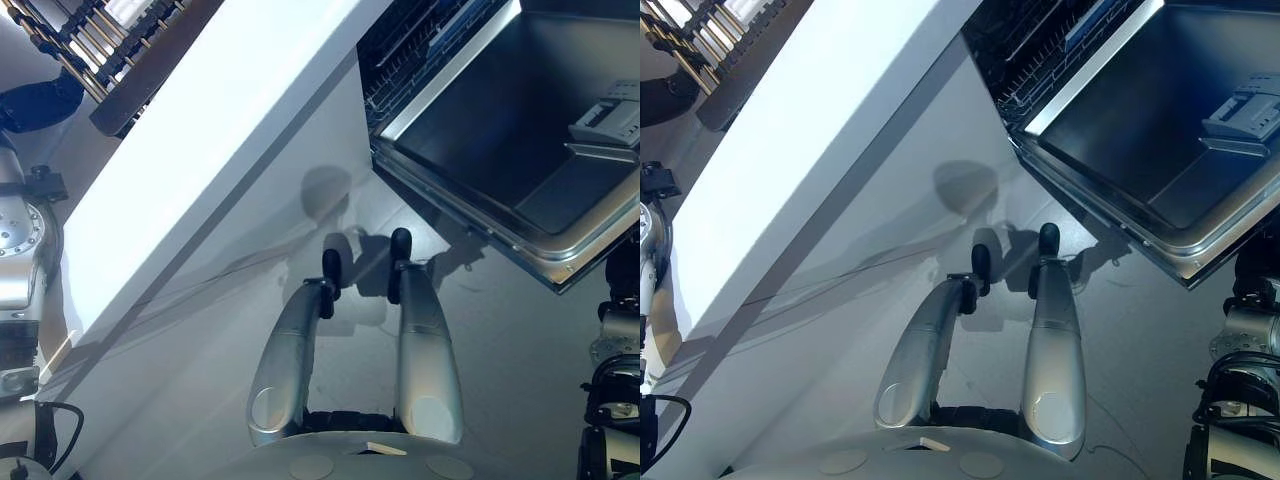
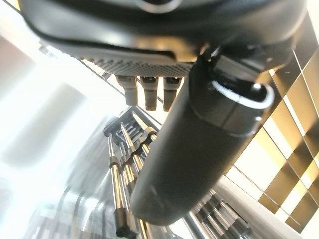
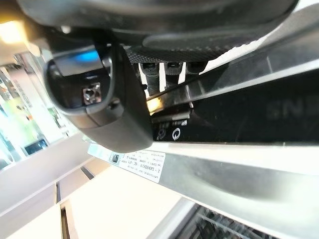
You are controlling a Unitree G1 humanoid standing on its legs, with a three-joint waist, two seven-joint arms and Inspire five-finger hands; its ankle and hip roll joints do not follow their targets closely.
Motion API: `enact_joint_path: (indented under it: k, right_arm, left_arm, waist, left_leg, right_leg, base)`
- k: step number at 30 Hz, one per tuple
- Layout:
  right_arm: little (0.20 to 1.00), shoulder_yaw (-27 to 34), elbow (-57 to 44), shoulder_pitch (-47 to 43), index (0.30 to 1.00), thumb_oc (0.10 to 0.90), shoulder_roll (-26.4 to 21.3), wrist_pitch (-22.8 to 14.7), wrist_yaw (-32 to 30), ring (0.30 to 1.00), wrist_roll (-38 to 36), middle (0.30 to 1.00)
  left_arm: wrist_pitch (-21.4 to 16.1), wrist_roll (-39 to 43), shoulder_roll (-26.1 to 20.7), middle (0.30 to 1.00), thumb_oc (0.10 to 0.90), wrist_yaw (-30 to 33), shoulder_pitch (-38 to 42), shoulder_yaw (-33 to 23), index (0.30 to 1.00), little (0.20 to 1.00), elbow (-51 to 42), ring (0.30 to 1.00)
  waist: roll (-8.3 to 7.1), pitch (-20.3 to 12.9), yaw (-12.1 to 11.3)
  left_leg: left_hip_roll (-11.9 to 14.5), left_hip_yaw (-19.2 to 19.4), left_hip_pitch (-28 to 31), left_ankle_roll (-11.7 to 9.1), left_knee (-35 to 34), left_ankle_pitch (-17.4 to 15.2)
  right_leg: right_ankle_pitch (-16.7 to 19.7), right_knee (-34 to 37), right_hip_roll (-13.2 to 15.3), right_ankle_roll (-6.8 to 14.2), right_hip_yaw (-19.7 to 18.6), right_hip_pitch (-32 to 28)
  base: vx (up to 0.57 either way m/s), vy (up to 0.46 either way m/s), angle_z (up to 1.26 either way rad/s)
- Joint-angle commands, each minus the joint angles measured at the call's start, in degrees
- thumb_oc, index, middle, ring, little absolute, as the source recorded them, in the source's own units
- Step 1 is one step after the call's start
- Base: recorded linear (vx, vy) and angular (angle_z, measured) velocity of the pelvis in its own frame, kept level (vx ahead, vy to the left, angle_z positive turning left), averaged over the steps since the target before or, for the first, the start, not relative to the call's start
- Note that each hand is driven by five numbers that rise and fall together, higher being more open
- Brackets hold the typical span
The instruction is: Pick up plates and place into dishwasher.
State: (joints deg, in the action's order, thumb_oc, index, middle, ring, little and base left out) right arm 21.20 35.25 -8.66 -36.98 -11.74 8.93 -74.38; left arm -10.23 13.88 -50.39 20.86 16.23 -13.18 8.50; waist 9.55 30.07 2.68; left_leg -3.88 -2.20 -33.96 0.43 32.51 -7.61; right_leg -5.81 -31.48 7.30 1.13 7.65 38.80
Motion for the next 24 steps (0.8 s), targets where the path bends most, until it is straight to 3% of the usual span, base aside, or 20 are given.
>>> enact_joint_path:
  k: [1,6,14,17,20,24]
  right_arm:
    - [0.900,-22.05,-25.97,-19.20,0.900,0.800,3.79,11.16,21.68,0.900,9.00,0.900]
    - [0.900,-25.14,-34.97,-22.93,0.900,0.800,4.86,13.21,23.51,0.900,9.68,0.900]
    - [0.900,-30.11,-48.40,-29.28,0.900,0.800,8.63,13.27,23.29,0.900,13.38,0.900]
    - [0.900,-31.43,-52.56,-32.06,0.900,0.800,9.22,9.82,20.91,0.900,14.05,0.900]
    - [0.900,-30.27,-54.50,-33.68,0.900,0.800,10.75,6.35,14.56,0.900,16.39,0.900]
    - [0.900,-27.00,-54.66,-31.68,0.900,0.800,12.57,6.20,10.04,0.900,18.90,0.900]
  left_arm:
    - [-9.04,0.36,11.59,0.900,0.800,1.95,3.29,10.53,0.900,0.900,-7.39,0.900]
    - [-8.92,1.15,11.60,0.900,0.800,1.19,2.89,10.39,0.900,0.900,-6.90,0.900]
    - [-8.62,2.02,12.56,0.900,0.800,0.07,2.09,10.03,0.900,0.900,-6.72,0.900]
    - [-9.15,1.88,12.90,0.900,0.800,-0.23,1.51,10.42,0.900,0.900,-6.04,0.900]
    - [-9.86,2.02,13.28,0.900,0.800,-0.27,1.47,10.64,0.900,0.900,-4.77,0.900]
    - [-9.65,2.03,13.89,0.900,0.800,-0.54,0.74,9.93,0.900,0.900,-4.81,0.900]
  waist:
    - [-6.52,-0.28,-4.11]
    - [-7.60,-0.28,-5.41]
    - [-9.02,-0.28,-7.52]
    - [-9.21,-0.28,-8.18]
    - [-9.14,-0.28,-8.23]
    - [-9.03,-0.28,-7.98]
  left_leg:
    - [-1.62,4.11,1.88,1.18,-3.05,-0.66]
    - [-1.90,3.93,4.31,1.88,-4.03,-0.80]
    - [-2.45,4.24,6.63,3.34,-5.56,-0.55]
    - [-2.56,4.41,7.79,3.68,-5.68,-1.17]
    - [-2.46,5.01,8.90,3.98,-6.41,-0.93]
    - [-2.73,5.16,11.42,4.45,-7.49,-1.07]
  right_leg:
    - [-3.40,-1.48,-3.02,-0.92,1.59,-5.79]
    - [-1.79,1.38,-2.32,0.00,2.06,-8.48]
    - [0.47,4.82,-1.90,0.90,2.42,-11.25]
    - [0.48,5.38,-1.85,1.23,2.41,-12.58]
    - [1.11,6.18,-1.72,1.54,2.09,-13.55]
    - [1.30,7.17,-1.68,2.07,1.31,-15.78]
  base:
    - [0.06,0.089,-0.23]
    - [0.06,0.085,-0.24]
    - [0.04,0.081,-0.12]
    - [0.04,0.064,0.09]
    - [0.03,0.089,0.23]
    - [0.04,0.075,0.10]
